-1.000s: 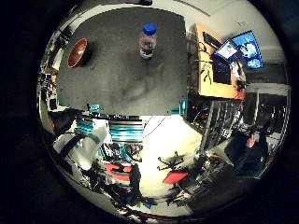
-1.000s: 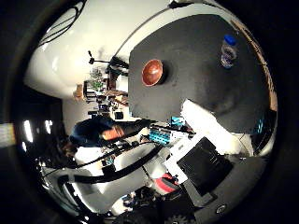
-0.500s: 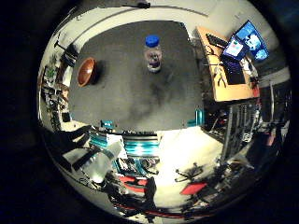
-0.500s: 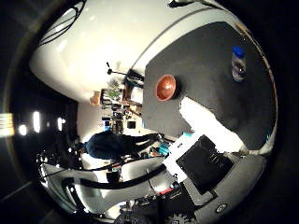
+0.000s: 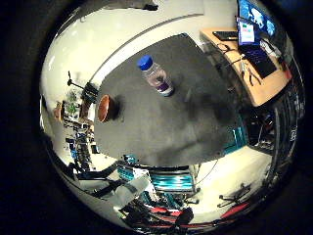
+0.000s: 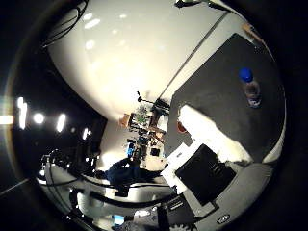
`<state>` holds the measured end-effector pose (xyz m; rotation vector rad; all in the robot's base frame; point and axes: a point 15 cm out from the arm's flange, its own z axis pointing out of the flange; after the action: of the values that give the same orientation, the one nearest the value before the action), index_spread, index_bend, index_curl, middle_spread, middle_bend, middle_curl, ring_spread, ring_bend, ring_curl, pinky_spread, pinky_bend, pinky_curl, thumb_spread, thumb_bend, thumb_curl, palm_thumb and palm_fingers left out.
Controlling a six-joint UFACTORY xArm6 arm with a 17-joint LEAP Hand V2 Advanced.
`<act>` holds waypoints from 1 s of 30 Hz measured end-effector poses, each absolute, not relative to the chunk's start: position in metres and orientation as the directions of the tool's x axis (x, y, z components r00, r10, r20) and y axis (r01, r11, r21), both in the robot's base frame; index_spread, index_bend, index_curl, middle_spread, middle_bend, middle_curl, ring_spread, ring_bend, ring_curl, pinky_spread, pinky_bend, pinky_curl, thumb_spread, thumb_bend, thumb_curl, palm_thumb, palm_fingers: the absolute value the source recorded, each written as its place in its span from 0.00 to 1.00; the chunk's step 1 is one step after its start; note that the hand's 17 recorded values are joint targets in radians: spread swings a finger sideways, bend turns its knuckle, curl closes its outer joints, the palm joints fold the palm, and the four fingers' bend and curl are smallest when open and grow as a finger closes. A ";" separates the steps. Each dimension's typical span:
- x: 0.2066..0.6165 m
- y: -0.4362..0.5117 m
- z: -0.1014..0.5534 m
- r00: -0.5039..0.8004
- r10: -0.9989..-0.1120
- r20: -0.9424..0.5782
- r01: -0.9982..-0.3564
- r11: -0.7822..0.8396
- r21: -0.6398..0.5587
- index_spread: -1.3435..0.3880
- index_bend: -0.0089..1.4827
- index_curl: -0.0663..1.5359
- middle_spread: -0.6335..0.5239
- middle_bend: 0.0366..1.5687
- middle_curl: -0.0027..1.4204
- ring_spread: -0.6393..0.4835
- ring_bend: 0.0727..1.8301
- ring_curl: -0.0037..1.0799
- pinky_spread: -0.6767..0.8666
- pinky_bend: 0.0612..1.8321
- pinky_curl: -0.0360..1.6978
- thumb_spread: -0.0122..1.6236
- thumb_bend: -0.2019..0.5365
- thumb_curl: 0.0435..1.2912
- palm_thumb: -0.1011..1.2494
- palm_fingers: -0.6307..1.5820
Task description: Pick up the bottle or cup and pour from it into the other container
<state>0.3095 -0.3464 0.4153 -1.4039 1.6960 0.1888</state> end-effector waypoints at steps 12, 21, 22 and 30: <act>0.319 -0.382 0.350 0.113 -0.565 -0.817 -0.791 0.446 -0.418 0.62 0.12 0.23 0.54 0.16 0.26 0.66 0.22 0.21 0.75 0.42 0.02 0.64 0.24 0.31 0.61 0.41; 0.325 -0.392 0.310 0.117 -0.479 -0.870 -0.778 0.500 -0.379 0.63 0.12 0.23 0.55 0.16 0.26 0.66 0.22 0.21 0.75 0.42 0.02 0.64 0.24 0.30 0.61 0.41; 0.326 -0.393 0.305 0.113 -0.472 -0.874 -0.778 0.504 -0.374 0.63 0.12 0.24 0.55 0.16 0.26 0.66 0.22 0.21 0.75 0.42 0.02 0.64 0.24 0.30 0.61 0.41; 0.330 -0.403 0.266 0.075 -0.428 -0.901 -0.775 0.544 -0.323 0.63 0.12 0.24 0.55 0.16 0.26 0.66 0.23 0.20 0.75 0.42 0.02 0.65 0.24 0.31 0.61 0.41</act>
<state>0.3304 -0.4030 0.2659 -1.0610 1.5524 0.3523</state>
